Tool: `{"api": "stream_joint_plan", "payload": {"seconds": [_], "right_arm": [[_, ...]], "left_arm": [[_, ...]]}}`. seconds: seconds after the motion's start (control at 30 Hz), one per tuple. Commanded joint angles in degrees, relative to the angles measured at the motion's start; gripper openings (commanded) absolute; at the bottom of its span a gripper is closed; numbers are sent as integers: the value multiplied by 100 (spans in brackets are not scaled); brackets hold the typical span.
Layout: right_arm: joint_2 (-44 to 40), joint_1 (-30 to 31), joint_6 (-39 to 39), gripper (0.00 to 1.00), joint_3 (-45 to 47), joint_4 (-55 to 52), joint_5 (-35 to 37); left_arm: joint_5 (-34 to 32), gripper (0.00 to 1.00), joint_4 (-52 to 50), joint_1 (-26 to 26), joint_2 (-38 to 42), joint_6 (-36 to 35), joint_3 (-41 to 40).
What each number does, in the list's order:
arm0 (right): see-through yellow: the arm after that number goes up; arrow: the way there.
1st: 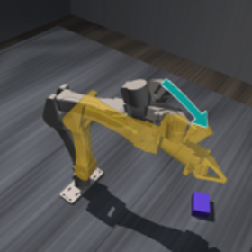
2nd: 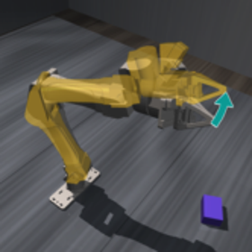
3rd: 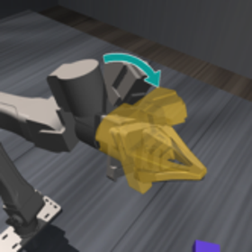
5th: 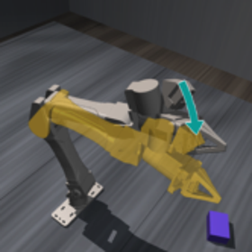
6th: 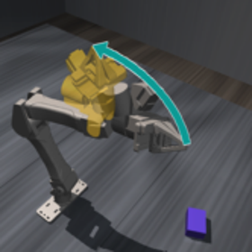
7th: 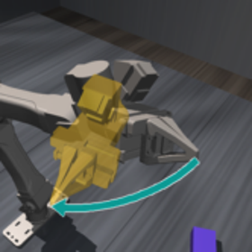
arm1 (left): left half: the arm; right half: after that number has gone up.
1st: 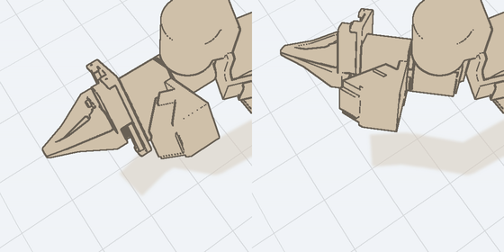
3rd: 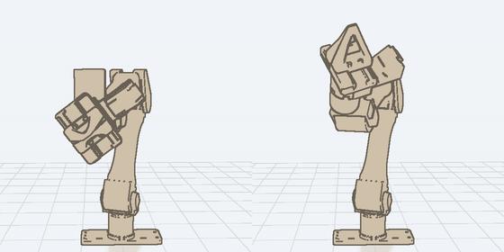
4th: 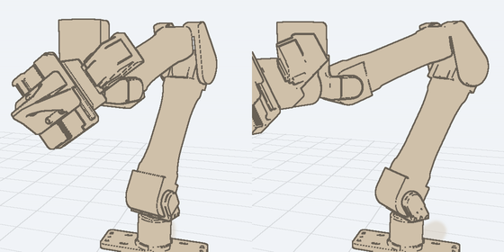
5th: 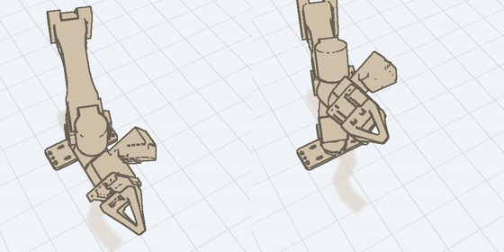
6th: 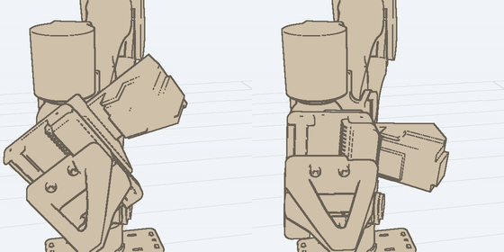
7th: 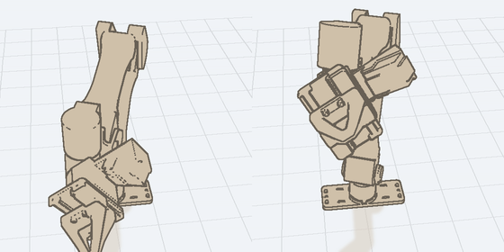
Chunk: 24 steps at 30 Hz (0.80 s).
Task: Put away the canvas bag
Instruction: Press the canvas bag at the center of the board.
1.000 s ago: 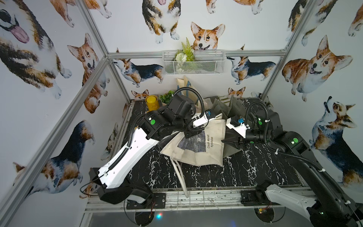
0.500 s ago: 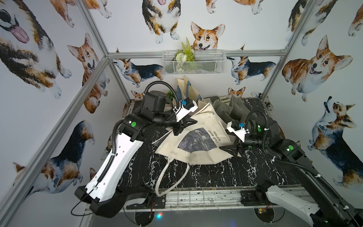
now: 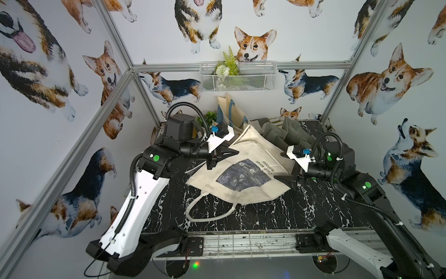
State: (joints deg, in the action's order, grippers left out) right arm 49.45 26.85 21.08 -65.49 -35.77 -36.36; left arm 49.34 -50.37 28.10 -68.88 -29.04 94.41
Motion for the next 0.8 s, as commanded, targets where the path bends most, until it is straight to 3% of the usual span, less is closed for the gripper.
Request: {"api": "stream_joint_plan", "payload": {"seconds": [0.0, 0.3, 0.53, 0.67, 0.77], "right_arm": [[268, -72, 620, 99, -320, -539, -56], [1074, -75, 670, 100, -440, -421, -1177], [1138, -75, 307, 100, -63, 410, -1347], [1076, -79, 471, 100, -65, 233, -1152], [1109, -78, 485, 98, -39, 53, -1417]], "left_arm": [[-95, 0, -328, -6, 175, -1035, -110], [-89, 0, -382, -1, 495, -1806, -287], [38, 0, -282, -4, 595, -2173, -381], [5, 0, -373, 3, 603, -2379, -377], [-10, 0, -96, 3, 703, -2268, -479]]}}
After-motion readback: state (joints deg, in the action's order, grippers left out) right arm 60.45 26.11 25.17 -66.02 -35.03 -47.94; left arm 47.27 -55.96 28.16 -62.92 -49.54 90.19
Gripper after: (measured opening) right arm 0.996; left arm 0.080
